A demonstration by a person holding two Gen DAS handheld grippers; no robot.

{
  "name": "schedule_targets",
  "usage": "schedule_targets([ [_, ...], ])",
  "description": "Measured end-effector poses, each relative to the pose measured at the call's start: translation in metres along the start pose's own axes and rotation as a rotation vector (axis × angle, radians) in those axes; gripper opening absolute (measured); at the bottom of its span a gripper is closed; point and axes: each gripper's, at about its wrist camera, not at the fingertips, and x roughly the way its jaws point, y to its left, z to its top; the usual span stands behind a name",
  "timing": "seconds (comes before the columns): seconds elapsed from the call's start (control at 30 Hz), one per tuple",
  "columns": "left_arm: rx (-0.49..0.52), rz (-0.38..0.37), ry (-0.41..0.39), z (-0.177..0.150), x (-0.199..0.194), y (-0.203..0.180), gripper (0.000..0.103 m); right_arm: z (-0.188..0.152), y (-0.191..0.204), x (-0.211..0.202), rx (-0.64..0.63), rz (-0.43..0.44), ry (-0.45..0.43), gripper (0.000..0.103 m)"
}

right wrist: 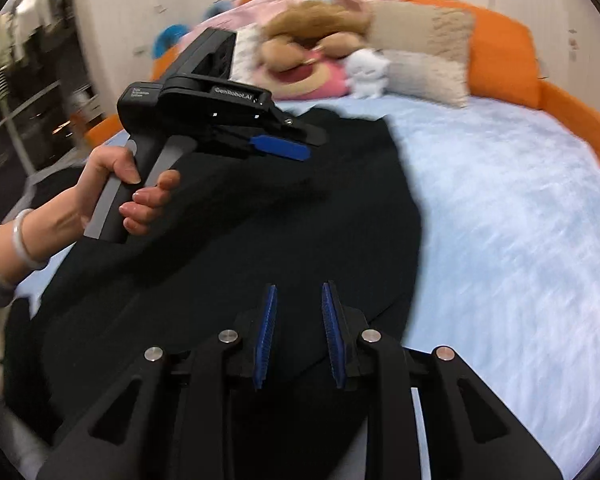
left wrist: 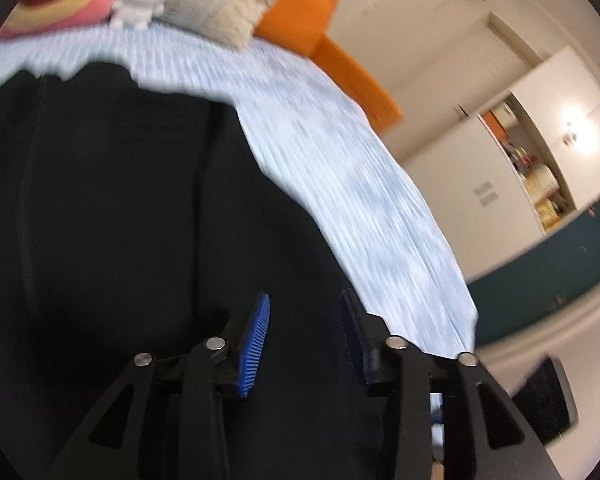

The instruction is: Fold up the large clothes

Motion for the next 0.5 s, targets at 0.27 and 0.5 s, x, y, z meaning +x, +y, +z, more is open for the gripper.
schedule_targets([
  [0.27,-0.044,0.002,0.028,-0.068,-0.005,0.047,0.058,-0.027,0.025,0.032,-0.006,-0.063,0.135,0.025],
  [0.5,-0.119,0.01,-0.15,-0.114,-0.094,0.068,0.092,-0.005,0.053,-0.015,-0.046,-0.13,0.018,0.052],
])
